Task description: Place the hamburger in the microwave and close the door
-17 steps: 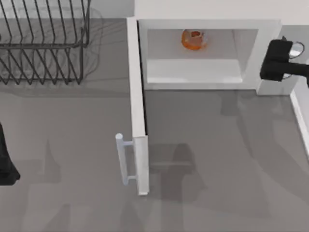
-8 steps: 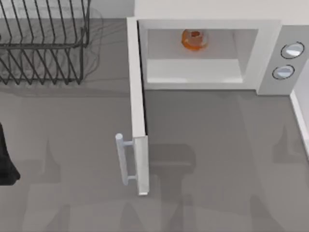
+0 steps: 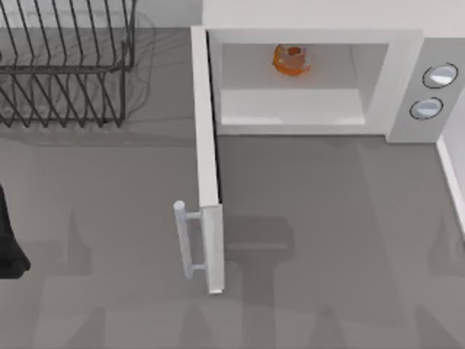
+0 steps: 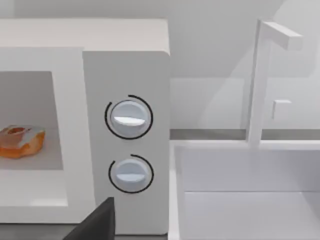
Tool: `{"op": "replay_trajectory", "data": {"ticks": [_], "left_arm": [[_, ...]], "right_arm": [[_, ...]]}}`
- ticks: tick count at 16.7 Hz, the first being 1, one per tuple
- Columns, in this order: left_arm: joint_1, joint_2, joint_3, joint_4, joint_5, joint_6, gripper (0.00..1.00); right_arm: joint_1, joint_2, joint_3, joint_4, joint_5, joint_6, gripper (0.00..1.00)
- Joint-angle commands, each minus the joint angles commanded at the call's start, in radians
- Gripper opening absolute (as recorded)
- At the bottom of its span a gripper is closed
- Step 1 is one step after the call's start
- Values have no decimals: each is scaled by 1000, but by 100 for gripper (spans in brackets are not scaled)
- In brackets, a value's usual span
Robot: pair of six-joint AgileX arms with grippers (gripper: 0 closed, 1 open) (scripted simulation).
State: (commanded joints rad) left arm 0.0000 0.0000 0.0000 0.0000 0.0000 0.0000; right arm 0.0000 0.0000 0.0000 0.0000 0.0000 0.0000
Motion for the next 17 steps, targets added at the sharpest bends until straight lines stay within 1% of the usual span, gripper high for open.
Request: {"op": "replay_trajectory", "data": {"ticks": [4,17], "left_arm": [[0,0,0,0,0,0,100],[0,0,0,0,0,0,2]], "right_arm": [[0,0,0,0,0,0,100],[0,0,0,0,0,0,100]]}}
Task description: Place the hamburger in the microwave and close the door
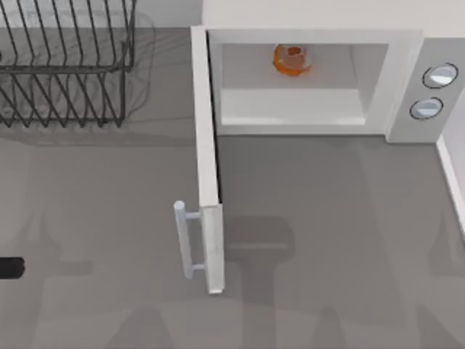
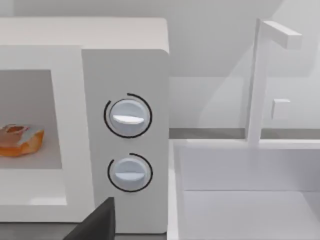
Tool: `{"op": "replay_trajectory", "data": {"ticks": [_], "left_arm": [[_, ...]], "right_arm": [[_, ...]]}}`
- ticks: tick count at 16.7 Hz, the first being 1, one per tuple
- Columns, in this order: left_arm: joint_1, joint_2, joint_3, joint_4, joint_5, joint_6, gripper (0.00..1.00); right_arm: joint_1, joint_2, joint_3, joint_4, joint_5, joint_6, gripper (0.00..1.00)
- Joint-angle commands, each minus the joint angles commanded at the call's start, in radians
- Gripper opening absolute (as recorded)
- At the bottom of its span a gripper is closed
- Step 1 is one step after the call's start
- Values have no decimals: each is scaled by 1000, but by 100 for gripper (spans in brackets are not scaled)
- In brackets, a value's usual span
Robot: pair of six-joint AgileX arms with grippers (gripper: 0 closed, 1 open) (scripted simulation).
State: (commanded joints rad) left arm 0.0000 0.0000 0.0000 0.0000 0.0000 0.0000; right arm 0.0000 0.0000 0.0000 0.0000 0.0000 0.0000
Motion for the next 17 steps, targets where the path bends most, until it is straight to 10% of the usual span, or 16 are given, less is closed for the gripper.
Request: {"op": "replay_trajectory", "data": {"ticks": [17], "left_arm": [[-75,-202,22,-227,-80,-3,0]], "right_arm": [[0,0,0,0,0,0,100]]}}
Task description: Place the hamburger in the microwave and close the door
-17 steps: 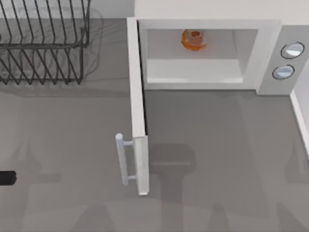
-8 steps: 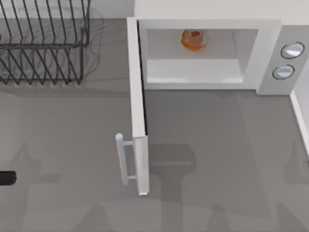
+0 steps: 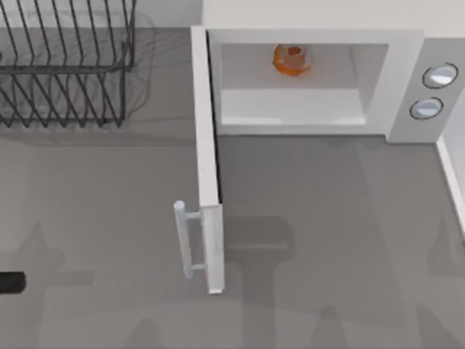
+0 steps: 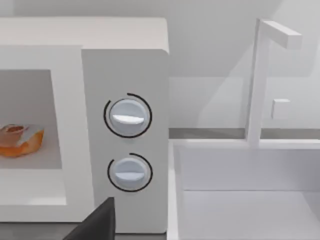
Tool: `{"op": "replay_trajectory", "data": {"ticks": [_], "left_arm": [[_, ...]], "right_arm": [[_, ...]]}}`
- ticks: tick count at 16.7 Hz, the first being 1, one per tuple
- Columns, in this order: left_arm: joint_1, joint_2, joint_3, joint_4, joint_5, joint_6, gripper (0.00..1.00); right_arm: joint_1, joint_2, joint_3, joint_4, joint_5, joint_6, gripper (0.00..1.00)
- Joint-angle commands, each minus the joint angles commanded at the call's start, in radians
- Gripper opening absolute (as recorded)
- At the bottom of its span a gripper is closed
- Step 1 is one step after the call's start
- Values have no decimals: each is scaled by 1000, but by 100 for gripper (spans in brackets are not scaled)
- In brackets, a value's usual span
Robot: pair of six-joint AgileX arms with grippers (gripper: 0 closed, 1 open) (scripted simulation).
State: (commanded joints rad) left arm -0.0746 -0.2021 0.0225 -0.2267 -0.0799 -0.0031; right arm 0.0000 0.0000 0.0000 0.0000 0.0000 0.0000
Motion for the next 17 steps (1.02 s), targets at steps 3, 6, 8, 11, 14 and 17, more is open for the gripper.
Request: {"op": "replay_trajectory", "data": {"ticks": [3,6,8,11,14,17], "left_arm": [[-24,-56,6,-61,-19,-1,0],[-26,-59,6,-63,-20,-1,0],[-19,-18,9,-58,-22,-1,0],[-78,4,-2,-25,-81,-3,0],[-160,34,-18,20,-163,-5,0],[-197,48,-25,41,-200,-6,0]], "right_arm": [[0,0,0,0,0,0,100],[0,0,0,0,0,0,100],[0,0,0,0,0,0,100],[0,0,0,0,0,0,100],[0,0,0,0,0,0,100],[0,0,0,0,0,0,100]]}}
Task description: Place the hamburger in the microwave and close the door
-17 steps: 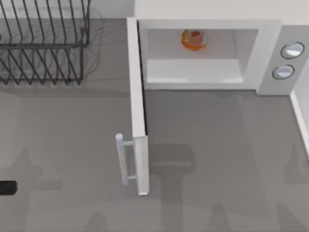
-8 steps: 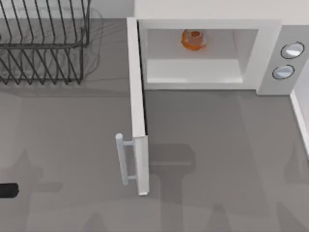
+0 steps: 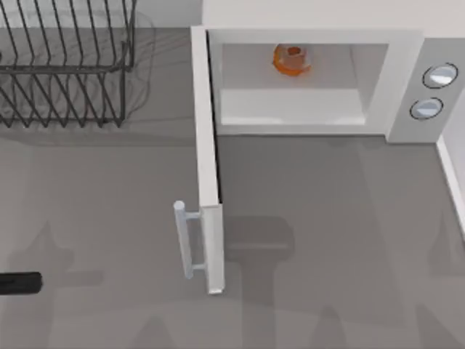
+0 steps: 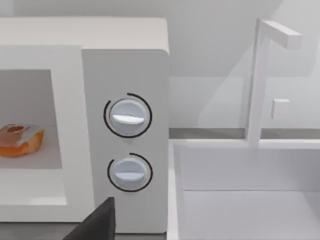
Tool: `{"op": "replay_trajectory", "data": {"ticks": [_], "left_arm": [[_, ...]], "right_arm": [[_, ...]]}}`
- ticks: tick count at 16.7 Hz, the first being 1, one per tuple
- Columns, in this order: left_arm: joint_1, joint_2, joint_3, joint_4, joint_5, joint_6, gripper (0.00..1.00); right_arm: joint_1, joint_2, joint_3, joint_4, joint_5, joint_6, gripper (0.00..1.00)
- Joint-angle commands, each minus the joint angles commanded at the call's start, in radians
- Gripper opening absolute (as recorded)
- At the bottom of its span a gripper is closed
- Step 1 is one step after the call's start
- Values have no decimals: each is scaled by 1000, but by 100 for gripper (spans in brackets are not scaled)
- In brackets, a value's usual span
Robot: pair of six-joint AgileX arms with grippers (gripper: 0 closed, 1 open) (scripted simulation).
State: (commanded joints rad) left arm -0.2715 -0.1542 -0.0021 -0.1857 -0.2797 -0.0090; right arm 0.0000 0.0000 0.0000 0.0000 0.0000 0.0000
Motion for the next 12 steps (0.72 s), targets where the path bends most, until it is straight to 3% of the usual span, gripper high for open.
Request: {"op": "replay_trajectory", "data": {"ticks": [6,12], "left_arm": [[42,-5,23,-21,32,-1,0],[238,-1,107,-91,238,4,0]], "right_arm": [[0,0,0,0,0,0,100],[0,0,0,0,0,0,100]]}}
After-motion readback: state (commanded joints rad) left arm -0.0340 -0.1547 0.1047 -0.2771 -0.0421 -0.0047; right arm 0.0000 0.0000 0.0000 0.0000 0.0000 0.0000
